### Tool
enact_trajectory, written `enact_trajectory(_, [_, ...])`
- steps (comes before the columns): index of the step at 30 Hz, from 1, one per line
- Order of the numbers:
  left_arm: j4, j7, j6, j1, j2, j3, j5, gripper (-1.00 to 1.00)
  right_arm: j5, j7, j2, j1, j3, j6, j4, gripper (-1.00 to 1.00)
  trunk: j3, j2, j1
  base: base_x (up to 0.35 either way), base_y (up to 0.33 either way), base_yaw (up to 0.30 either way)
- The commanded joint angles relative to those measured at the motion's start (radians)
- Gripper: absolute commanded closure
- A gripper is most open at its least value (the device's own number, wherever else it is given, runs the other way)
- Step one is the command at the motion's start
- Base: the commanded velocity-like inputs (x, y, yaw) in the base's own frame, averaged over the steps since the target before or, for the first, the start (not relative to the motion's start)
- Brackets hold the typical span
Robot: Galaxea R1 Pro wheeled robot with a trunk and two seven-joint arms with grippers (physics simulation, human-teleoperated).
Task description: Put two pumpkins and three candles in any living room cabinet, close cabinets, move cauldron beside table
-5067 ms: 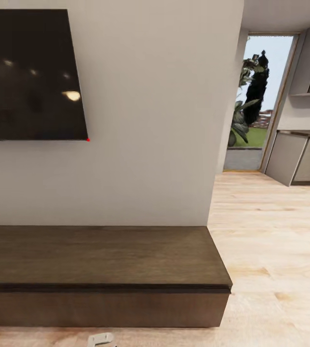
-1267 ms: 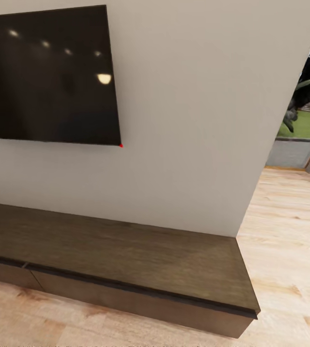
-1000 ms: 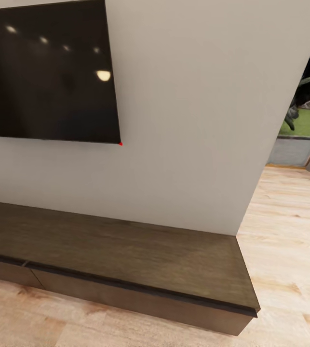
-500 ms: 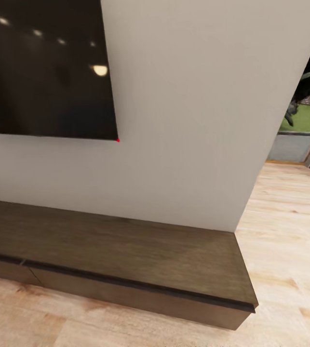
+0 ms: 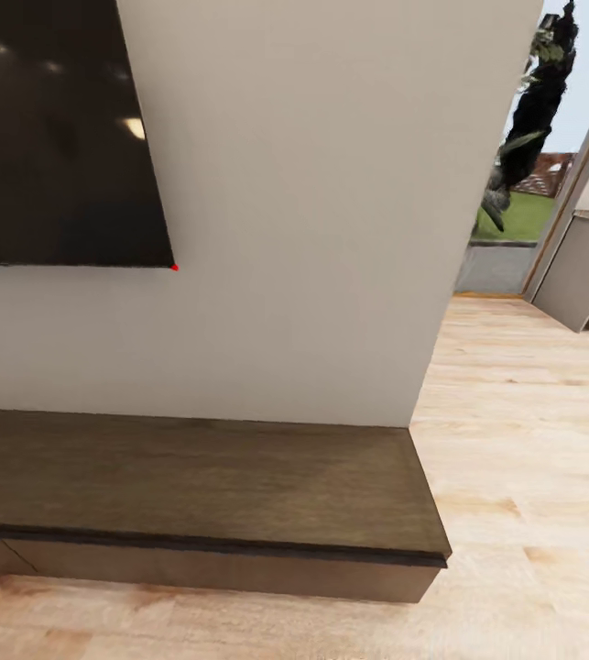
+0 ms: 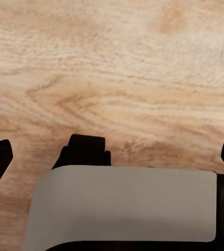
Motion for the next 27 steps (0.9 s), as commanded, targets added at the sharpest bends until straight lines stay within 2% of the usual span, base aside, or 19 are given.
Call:
enact_trajectory(1, [0.0, 0.0, 0.0, 0.0, 0.0, 0.0, 0.0, -1.0, 0.0, 0.0, 0.0, 0.0, 0.0, 0.0, 0.0, -1.0, -0.001, 0.0, 0.0, 0.0, 0.0, -0.266])
enact_trajectory(9, [0.0, 0.0, 0.0, 0.0, 0.0, 0.0, 0.0, -1.0, 0.001, 0.0, 0.001, 0.0, 0.0, 0.001, 0.0, -1.0, -0.005, 0.0, 0.0, 0.0, 0.0, -0.232])
enact_trajectory(27, [0.0, 0.0, 0.0, 0.0, 0.0, 0.0, 0.0, -1.0, 0.002, 0.0, 0.001, 0.0, 0.0, 0.009, 0.0, -1.0, -0.032, 0.0, 0.0, 0.0, 0.0, -0.011])
